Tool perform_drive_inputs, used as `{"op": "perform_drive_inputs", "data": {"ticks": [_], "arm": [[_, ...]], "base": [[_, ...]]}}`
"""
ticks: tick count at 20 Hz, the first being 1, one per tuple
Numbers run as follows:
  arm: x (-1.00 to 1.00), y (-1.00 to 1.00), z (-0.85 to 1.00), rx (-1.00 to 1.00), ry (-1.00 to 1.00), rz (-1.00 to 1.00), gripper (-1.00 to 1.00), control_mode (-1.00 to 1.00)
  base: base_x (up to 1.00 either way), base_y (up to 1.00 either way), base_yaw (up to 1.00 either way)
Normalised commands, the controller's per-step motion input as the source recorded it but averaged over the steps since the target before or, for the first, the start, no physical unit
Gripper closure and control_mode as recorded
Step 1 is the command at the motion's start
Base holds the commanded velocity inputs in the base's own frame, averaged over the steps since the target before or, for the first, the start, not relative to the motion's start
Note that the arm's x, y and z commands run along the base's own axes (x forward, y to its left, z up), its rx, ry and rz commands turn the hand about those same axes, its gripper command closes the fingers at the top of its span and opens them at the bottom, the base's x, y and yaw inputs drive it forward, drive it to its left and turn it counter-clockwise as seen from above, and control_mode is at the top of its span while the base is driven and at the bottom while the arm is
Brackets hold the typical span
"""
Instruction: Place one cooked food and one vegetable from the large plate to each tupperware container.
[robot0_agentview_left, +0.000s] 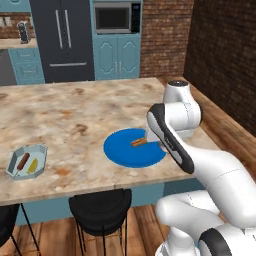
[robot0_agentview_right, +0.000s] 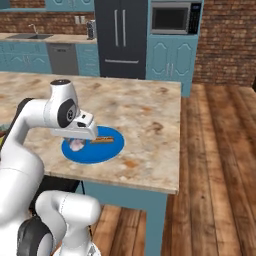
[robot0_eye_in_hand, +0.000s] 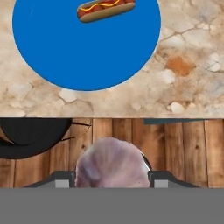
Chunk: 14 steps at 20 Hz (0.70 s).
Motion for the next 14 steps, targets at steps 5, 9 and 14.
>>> {"op": "perform_drive_inputs", "data": {"ticks": [5,9,14], "arm": [[0.00,0.00,0.00,0.00,0.00,0.00,1.00,1.00],[0.00,0.00,0.00,0.00,0.00,0.00,1.00,1.00],[0.00,0.00,0.00,0.00,0.00,0.00,1.00,1.00]], "base": [[-0.56,0.83,0.00],[-0.47,1.00,0.00],[-0.20,1.00,0.00]]}}
